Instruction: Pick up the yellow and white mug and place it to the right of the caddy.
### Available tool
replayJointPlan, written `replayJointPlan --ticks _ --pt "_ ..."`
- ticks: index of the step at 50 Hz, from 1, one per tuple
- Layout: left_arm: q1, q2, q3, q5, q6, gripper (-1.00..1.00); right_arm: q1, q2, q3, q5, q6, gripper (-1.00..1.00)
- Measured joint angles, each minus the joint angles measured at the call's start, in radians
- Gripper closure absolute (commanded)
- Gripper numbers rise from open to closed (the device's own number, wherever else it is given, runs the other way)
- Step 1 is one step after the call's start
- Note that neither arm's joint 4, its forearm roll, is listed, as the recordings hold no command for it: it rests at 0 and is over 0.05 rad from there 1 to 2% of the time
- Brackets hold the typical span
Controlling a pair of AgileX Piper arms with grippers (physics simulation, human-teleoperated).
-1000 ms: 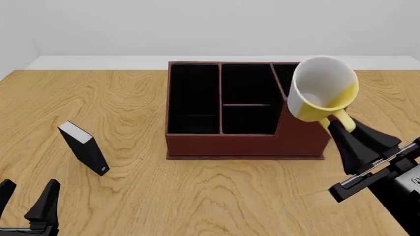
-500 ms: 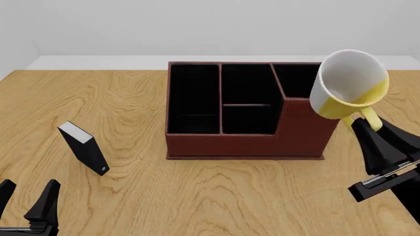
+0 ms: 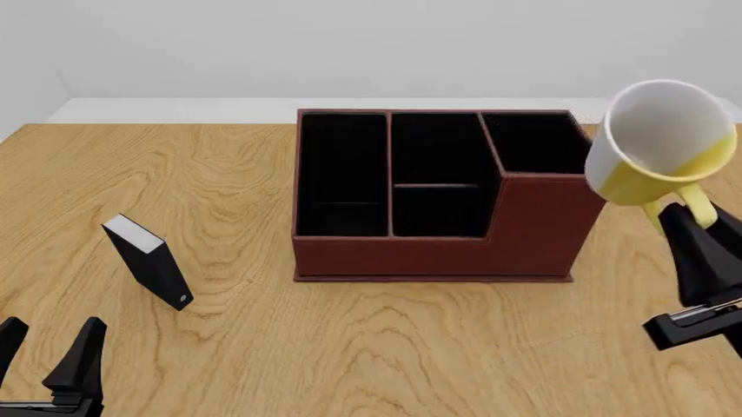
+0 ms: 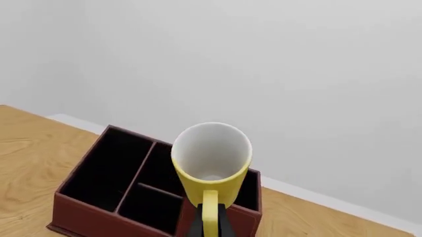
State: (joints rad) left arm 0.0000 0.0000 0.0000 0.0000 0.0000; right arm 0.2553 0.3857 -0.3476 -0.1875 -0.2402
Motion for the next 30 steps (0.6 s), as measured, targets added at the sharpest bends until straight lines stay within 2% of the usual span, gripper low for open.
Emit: replayJointPlan --ticks 30 --pt "0.000 0.000 0.000 0.000 0.000 -1.00 -0.131 -0.015 -0.009 0.022 0.019 1.00"
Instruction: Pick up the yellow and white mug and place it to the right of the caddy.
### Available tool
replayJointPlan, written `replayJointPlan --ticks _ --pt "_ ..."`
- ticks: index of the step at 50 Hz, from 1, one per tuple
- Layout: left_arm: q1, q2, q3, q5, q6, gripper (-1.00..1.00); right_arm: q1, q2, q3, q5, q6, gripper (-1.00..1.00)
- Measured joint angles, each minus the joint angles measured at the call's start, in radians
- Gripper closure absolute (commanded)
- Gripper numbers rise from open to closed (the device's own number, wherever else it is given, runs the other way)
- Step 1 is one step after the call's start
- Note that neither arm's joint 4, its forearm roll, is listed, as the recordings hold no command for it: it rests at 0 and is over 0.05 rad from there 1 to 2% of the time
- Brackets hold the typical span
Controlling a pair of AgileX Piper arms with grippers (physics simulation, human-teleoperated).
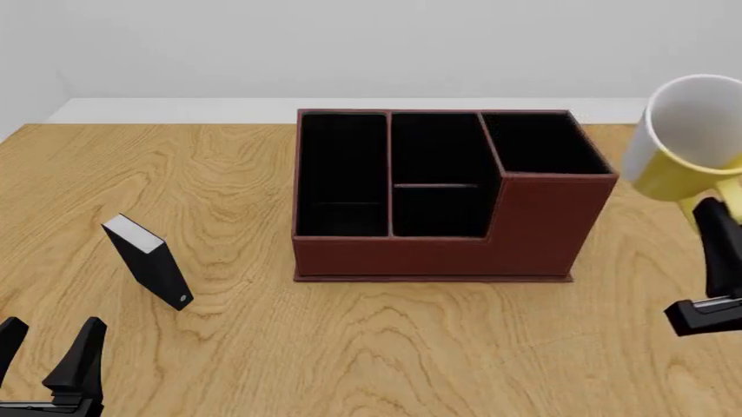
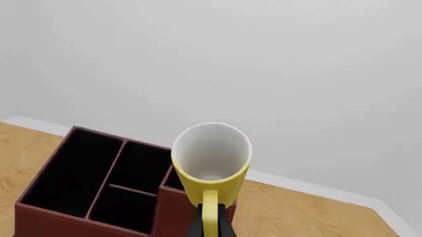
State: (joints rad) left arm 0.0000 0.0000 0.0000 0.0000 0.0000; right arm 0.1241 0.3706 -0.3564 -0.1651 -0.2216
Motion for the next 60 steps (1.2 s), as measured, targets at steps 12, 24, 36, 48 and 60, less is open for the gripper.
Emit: replayJointPlan --ticks 12,24,36,48,60 --pt "0.000 0.000 0.000 0.000 0.000 -1.00 -0.053 0.003 0.001 -0.002 0.014 1.00" --pt "0.000 0.000 0.000 0.000 0.000 -1.00 -0.103 0.011 0.005 -0.009 0.029 1.00" --pt "0.000 0.000 0.000 0.000 0.000 -1.00 -0.143 0.020 0.016 -0.021 0.045 1.00" --pt "0.000 0.000 0.000 0.000 0.000 -1.00 -0.188 0.042 0.028 -0.044 0.063 1.00" --pt "0.000 0.000 0.000 0.000 0.000 -1.00 -0.230 0.076 0.046 -0.080 0.079 1.00"
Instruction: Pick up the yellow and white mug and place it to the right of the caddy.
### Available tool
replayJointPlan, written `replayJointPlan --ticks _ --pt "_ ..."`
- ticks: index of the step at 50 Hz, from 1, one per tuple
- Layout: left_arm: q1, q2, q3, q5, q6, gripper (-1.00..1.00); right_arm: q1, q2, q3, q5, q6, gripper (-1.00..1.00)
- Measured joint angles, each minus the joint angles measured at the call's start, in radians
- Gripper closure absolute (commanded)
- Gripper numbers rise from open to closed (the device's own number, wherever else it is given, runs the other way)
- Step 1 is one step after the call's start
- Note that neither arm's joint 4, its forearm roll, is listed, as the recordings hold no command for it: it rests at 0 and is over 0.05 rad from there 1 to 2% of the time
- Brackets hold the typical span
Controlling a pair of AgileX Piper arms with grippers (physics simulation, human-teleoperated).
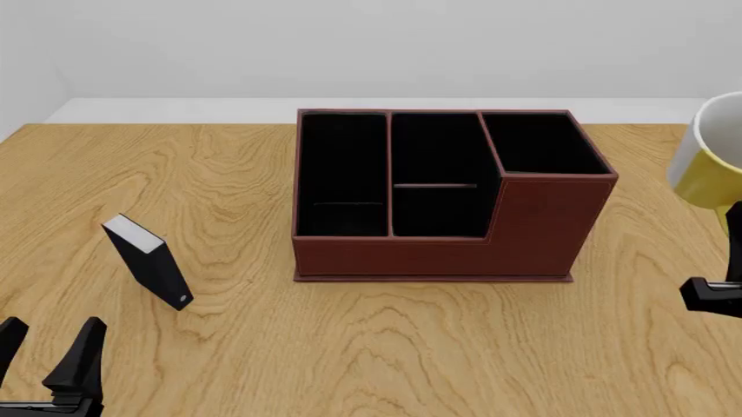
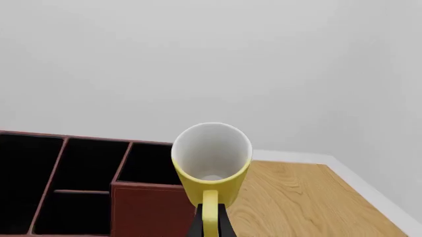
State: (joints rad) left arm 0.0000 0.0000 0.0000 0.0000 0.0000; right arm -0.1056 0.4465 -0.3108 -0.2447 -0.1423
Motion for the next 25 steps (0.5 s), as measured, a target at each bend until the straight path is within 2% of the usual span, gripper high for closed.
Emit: replayJointPlan --ticks 25 --pt "0.000 0.000 0.000 0.000 0.000 -1.00 -0.064 0.114 0.038 -0.110 0.029 1.00"
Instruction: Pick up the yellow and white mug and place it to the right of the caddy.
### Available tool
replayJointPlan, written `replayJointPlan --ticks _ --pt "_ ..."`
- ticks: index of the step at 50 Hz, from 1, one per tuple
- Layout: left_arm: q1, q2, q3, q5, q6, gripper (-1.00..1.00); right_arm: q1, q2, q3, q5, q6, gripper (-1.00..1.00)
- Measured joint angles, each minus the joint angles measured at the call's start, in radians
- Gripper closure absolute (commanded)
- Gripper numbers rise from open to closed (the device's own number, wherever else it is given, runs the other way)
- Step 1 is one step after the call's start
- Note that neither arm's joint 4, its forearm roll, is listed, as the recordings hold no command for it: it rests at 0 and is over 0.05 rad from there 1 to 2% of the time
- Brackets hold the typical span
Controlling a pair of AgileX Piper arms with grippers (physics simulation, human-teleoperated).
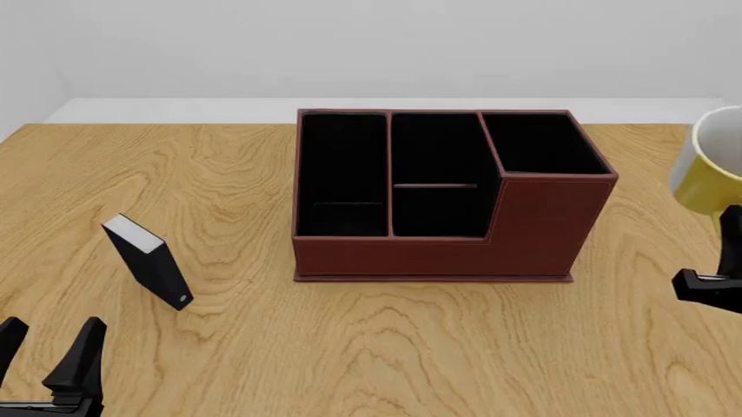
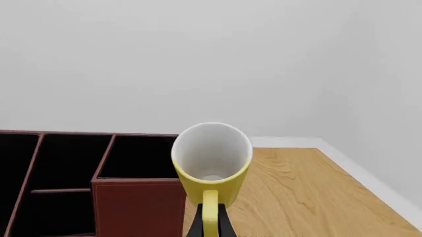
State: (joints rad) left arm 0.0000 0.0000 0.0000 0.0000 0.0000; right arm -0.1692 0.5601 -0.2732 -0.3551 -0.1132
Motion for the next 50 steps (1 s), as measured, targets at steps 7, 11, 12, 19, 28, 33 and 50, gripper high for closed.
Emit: replayJointPlan --ticks 7,11,12,19,28,33,50 --pt "0.000 0.000 0.000 0.000 0.000 -1.00 -0.016 0.042 0.010 -0.039 0.008 1.00" --pt "0.000 0.000 0.000 0.000 0.000 -1.00 -0.021 0.068 0.016 -0.064 0.011 1.00" --pt "0.000 0.000 0.000 0.000 0.000 -1.00 -0.022 0.075 0.018 -0.070 0.012 1.00" --pt "0.000 0.000 0.000 0.000 0.000 -1.00 -0.030 0.127 0.030 -0.119 0.015 1.00" --pt "0.000 0.000 0.000 0.000 0.000 -1.00 -0.039 0.202 0.043 -0.186 0.016 1.00" --pt "0.000 0.000 0.000 0.000 0.000 -1.00 -0.043 0.245 0.049 -0.224 0.017 1.00" --pt "0.000 0.000 0.000 0.000 0.000 -1.00 -0.054 0.349 0.061 -0.312 0.018 1.00"
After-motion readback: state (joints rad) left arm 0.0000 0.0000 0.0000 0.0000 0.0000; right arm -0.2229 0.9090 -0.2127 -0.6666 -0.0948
